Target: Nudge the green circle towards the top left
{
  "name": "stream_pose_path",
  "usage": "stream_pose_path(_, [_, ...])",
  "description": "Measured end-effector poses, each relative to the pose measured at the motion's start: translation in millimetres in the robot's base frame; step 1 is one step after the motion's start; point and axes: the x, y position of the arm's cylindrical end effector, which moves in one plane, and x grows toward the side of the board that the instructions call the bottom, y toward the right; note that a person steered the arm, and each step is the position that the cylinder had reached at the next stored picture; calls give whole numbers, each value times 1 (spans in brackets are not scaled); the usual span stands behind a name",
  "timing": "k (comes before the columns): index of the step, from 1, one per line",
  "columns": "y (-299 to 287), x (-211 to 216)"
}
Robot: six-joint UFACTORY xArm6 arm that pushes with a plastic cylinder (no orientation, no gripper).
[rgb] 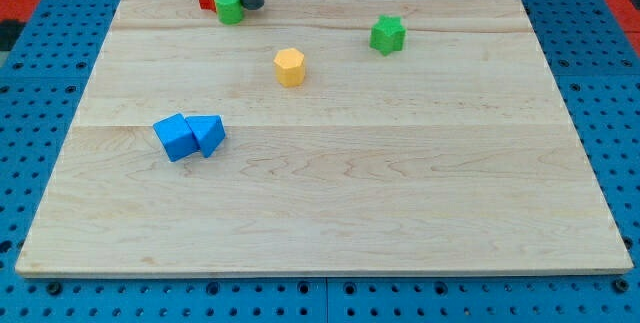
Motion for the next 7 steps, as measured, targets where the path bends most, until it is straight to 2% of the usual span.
stream_pose_path(3, [-4,28])
stream_pose_path(7, [-131,34])
